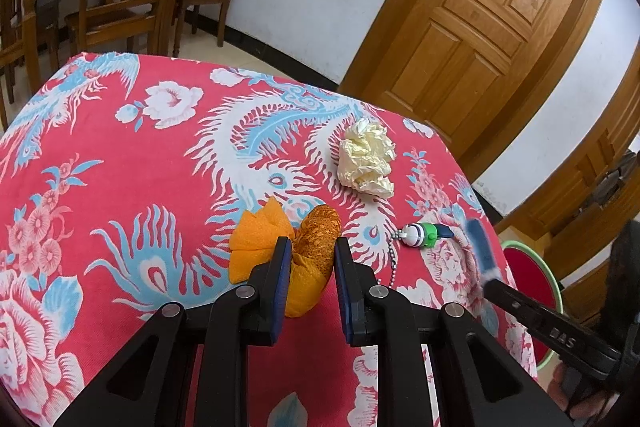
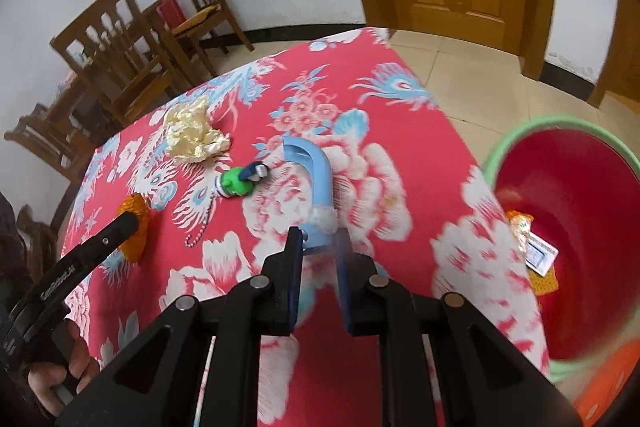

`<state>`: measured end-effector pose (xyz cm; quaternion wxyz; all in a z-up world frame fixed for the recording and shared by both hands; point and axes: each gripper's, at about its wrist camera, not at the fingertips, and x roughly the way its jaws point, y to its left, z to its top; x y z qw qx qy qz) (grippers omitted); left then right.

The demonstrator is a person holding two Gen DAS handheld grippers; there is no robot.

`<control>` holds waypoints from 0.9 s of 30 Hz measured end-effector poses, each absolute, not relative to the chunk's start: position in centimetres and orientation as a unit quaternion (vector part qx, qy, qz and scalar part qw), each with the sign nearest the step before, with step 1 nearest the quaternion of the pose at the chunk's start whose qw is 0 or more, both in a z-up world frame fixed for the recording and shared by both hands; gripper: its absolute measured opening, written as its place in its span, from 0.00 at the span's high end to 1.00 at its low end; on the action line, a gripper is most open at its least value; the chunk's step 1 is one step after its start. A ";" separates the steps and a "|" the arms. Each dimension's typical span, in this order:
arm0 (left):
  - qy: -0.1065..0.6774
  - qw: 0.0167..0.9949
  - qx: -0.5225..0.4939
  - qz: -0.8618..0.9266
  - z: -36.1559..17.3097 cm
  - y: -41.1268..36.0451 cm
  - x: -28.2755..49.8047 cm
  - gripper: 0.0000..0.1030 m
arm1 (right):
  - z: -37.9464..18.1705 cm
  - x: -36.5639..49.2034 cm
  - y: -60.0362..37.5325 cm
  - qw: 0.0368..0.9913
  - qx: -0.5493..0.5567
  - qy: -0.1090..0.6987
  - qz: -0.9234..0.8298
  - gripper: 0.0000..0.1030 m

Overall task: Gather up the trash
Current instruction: 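Close the right tool on the blue plastic piece while the left tool holds the orange bundle, then carry the blue piece over the bin and open the right tool while the left tool carries the bundle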

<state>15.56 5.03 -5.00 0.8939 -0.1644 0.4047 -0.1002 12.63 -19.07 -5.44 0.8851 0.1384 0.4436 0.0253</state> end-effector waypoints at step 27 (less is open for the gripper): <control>0.401 0.900 -0.137 -0.104 -2.9 2.9 14.5 0.79 | -4.6 2.8 -29.5 0.890 0.219 0.393 -0.075 0.82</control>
